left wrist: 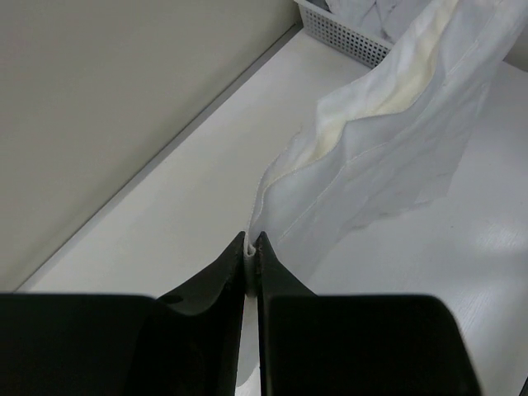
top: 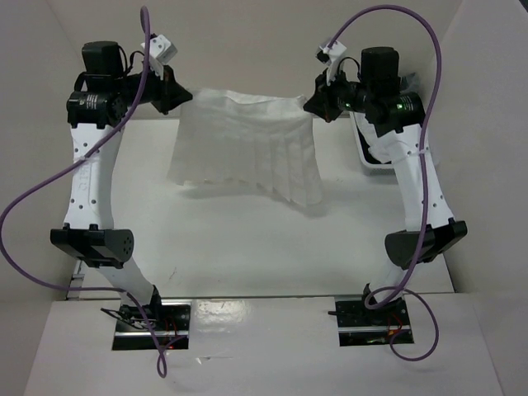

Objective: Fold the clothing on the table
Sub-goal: Flatten the skirt out

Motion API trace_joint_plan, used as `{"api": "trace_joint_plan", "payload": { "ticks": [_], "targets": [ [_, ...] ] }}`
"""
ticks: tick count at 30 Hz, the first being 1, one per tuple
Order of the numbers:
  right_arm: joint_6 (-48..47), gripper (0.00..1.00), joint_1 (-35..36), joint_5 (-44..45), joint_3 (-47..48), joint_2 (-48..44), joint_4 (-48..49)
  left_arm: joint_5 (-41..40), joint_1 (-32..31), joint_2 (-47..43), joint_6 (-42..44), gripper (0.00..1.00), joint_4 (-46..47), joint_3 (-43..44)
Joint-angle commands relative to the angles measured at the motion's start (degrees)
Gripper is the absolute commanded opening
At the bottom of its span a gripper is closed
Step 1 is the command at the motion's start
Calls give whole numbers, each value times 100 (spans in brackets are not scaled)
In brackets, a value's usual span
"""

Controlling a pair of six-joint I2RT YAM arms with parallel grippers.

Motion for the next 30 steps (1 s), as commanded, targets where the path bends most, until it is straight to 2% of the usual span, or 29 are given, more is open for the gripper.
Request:
{"api": "trace_joint_plan", "payload": {
  "ticks": [1,10,14,20,26,30],
  "targets": [
    [-29,0,26,-7,305,159,198,93,-65,274,-133,13,-48,494],
    [296,0,26,783,1404,1327,470,-593,-241,1127,-318,13,-100,1278],
    [437,0,26,977,1527,1382,532,-804,-364,1180,-319,13,-100,1348],
    [385,0,26,1014,949,619,664,-954,-530,497,-380,13,101,989],
    [-194,0,26,354,-139,-417,357,-867,-636,-487,-109,13,234,-311],
    [-678,0,26,-199,-906,-1113,-29,-665,-689,-1156,252,11,-109,-1102]
  ]
}}
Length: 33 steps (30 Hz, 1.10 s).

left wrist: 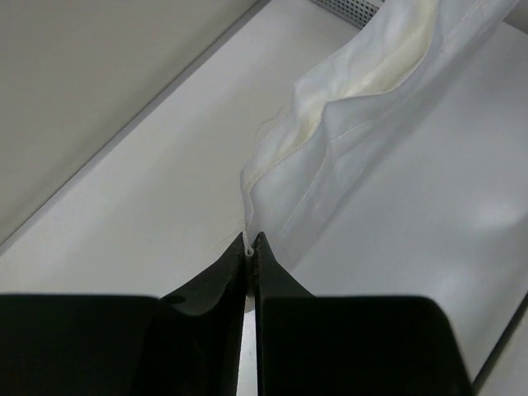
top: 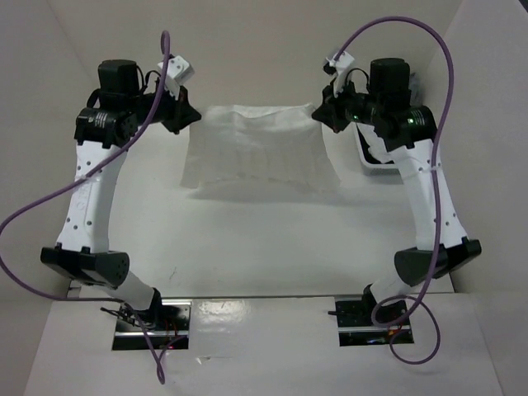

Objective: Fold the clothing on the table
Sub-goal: Flatten the skirt out

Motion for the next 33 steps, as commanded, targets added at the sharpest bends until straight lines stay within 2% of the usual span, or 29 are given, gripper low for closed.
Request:
{"api": "trace_joint_plan", "payload": {
  "ticks": [1,3,7,12,18,23,25,28,29,33],
  "targets": [
    [-578,0,29,-757,-476,-661,-411,322,-29,-802,432,10,-139,-476],
    [-929,0,29,-1258,-539,-934,-720,322,-81,-1094,634,8,-298,-872],
    [-1430,0,-42,-1874,-618,-1146,-1327,445,-81,-1683,758,6,-887,-996],
    [-1590,0,-42,-2191,-399,-813,-1697,507,-81,-1483,758,5,-1090,-1049],
    [-1590,0,-42,-2358,-485,592,-1522,735,-134,245,705,2,-967,-1329],
    [-1519,0,-42,-2201,-741,2261,-1231,578,-135,1574,881,0,-424,-1620],
    [-1519,0,-42,-2130,-461,3085,-1118,455,-56,2181,828,0,-221,-1559],
    [-1519,0,-165,-2130,215,3826,-1056,375,111,3042,767,0,-26,-919],
    [-1363,0,-226,-2060,660,4272,-977,323,182,3419,679,0,35,-516],
    [-1134,0,-226,-1823,2051,5268,-1126,182,235,3993,477,0,334,92]
  ]
}}
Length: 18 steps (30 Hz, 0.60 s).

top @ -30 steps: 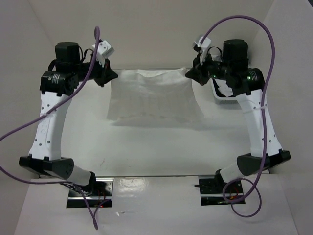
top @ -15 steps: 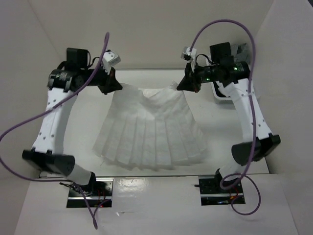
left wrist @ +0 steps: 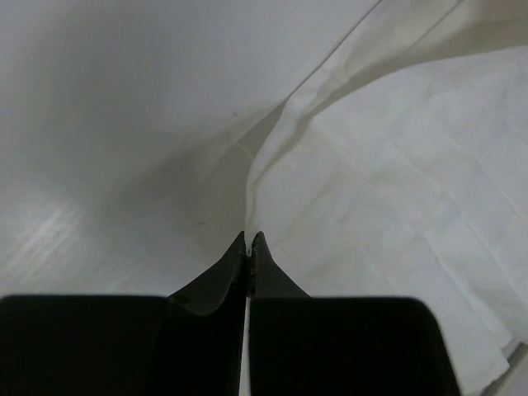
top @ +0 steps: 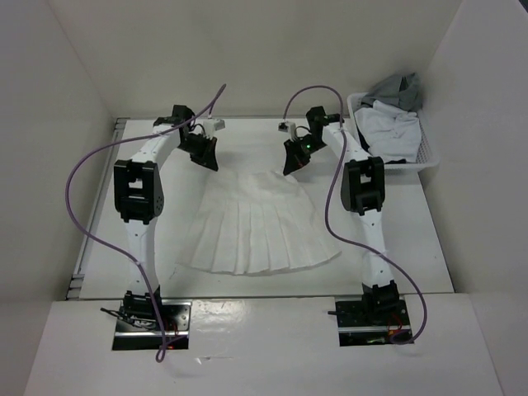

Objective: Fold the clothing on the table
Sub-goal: Flatten the skirt out

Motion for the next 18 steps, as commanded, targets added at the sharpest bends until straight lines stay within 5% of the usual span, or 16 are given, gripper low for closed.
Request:
{"api": "trace_joint_plan", "payload": {
  "ticks": [1,4,8,11,12,13,18],
  "targets": [
    [196,0,-106,112,1370,281,-69,-72,78,120,-79,0,446,655],
    [442,0,-106,271,2767,1028,-281,-344,78,313,-132,0,586,831],
    [819,0,-106,718,3025,1117,332,-687,139,551,-184,0,657,1252],
    [1268,38,-54,1437,3367,1241,482,-687,192,683,-342,36,657,1377],
    [1504,70,-54,1831,3368,1311,483,-809,244,683,-473,48,726,1377],
    [1584,78,-54,1983,3447,1311,535,-810,245,683,-553,63,866,1377],
    [2366,95,-54,3423,3422,636,1087,-1739,551,175,-1343,81,1315,1237]
  ]
}}
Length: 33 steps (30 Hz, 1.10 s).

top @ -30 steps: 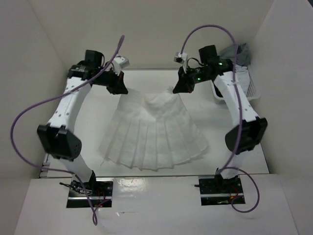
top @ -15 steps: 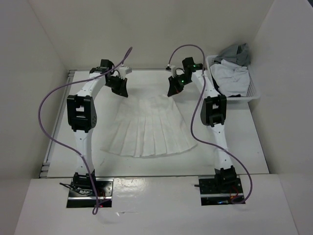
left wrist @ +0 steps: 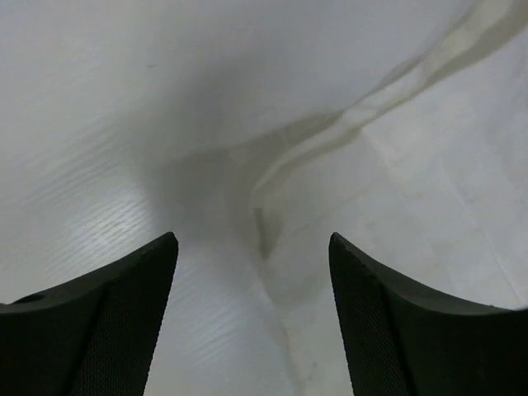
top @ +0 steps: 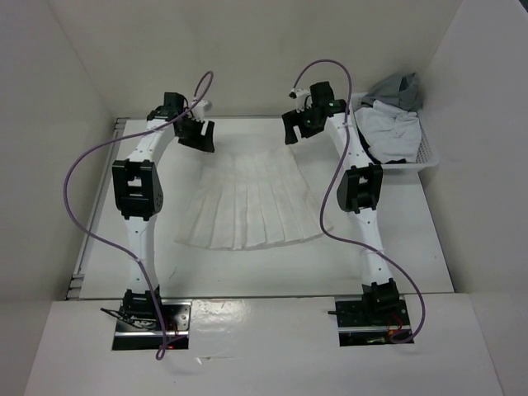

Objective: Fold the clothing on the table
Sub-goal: Flatten the skirt out

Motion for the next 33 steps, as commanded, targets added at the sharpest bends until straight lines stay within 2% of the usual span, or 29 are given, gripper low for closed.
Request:
{"api": "trace_joint_plan", "payload": {
  "ticks": [1,2,3,4,7,8,10,11,12,15,19,22,27,29,33],
  "targets": [
    [860,96,36,1699,28,-880,728,-1082,353,-712,-938,84,598,28],
    [862,98,36,1791,-79,-1075,799,-1339,423,-889,-1107,88,599,-120],
    [862,98,88,1792,-202,-1269,799,-1603,546,-1074,-1274,100,660,-226],
    [732,98,89,1635,-516,-1654,799,-2006,608,-1485,-1485,100,722,-367],
    [381,98,395,1205,-1553,-2497,676,-2403,732,-2506,-1487,100,810,-1262],
    [292,98,588,1116,-2357,-2727,676,-2405,793,-2743,-1374,100,863,-1508],
    [186,98,773,1011,-3301,-3515,1123,-2598,846,-3333,-1224,100,714,-2141],
    [107,98,1070,1010,-4532,-4086,1655,-2685,1037,-3935,-1171,100,601,-2900],
    [106,98,1169,1010,-4727,-4092,1661,-2686,1039,-3941,-1171,100,600,-2908],
    [106,98,1485,1236,-5062,-4092,1661,-2414,1372,-4869,-986,100,599,-3966],
    [317,98,1899,1633,-4854,-3654,1880,-1791,1672,-5531,-854,100,599,-5024],
    [721,98,1978,1494,-3915,-2890,1767,-1351,1926,-5935,-766,100,599,-5621],
    [1353,98,2031,1510,-2077,-1617,1424,-1236,2366,-6586,-687,100,661,-6168],
    [1494,98,2031,1677,-1708,-1412,1423,-1236,2489,-6744,-687,100,723,-6317],
    [1811,98,2092,2108,-1706,-1280,1485,-1052,2910,-6920,-626,100,775,-6432]
  ]
}}
